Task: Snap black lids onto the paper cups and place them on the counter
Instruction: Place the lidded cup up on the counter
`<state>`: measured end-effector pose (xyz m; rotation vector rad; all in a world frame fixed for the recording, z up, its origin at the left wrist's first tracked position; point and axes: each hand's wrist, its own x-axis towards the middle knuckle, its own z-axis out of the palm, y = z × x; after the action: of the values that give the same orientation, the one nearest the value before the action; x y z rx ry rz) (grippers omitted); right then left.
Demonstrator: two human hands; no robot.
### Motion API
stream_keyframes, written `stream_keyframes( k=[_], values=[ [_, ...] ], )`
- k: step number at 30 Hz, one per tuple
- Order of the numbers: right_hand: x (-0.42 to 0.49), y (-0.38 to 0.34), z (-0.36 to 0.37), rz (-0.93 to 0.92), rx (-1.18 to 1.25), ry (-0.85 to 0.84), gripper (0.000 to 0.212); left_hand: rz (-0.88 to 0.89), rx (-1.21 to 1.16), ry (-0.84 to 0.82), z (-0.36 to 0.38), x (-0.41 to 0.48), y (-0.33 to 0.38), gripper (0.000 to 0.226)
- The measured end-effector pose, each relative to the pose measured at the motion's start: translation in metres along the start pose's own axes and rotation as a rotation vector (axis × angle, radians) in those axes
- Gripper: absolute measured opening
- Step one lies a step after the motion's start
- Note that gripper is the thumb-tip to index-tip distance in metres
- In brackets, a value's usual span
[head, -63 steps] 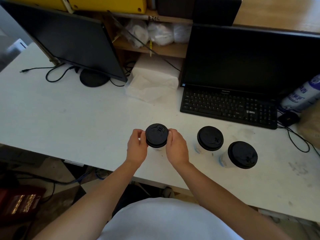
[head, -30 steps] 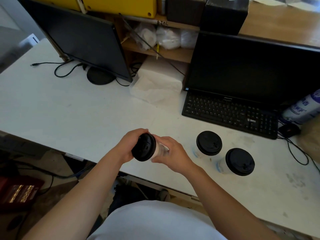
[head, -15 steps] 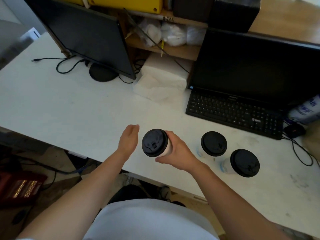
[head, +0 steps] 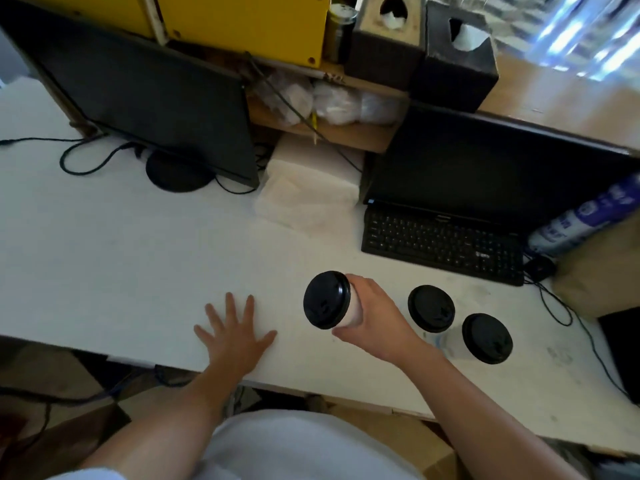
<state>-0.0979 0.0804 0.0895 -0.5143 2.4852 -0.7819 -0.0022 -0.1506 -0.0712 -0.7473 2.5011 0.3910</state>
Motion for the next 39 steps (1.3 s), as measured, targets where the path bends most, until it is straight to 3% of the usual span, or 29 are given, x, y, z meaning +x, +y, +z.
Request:
stream_keyframes(
  k=[6,15,21,28,39],
  values=[
    [0.007,-0.023,-0.011,-0.067,-0.331,0.054,0.084,0.046,-0.006,0.060,0.017,0.006,-0.011,0.092],
    [0.013,-0.081,-0.057,-0.193,-0.919,0.164,0.095,0.088,-0.001,0.162,0.029,0.011,-0.017,0.087],
    [0.005,-0.139,-0.089,-0.047,-1.254,0.098,0.089,0.091,-0.002,0.171,0.033,0.016,-0.019,0.088],
    [0.006,-0.168,-0.087,0.051,-1.471,-0.020,0.064,0.084,-0.009,0.174,0.035,0.017,-0.019,0.090],
    [0.019,-0.160,-0.052,0.049,-1.563,-0.152,0.056,0.078,-0.021,0.182,0.034,0.016,-0.019,0.091]
  ],
)
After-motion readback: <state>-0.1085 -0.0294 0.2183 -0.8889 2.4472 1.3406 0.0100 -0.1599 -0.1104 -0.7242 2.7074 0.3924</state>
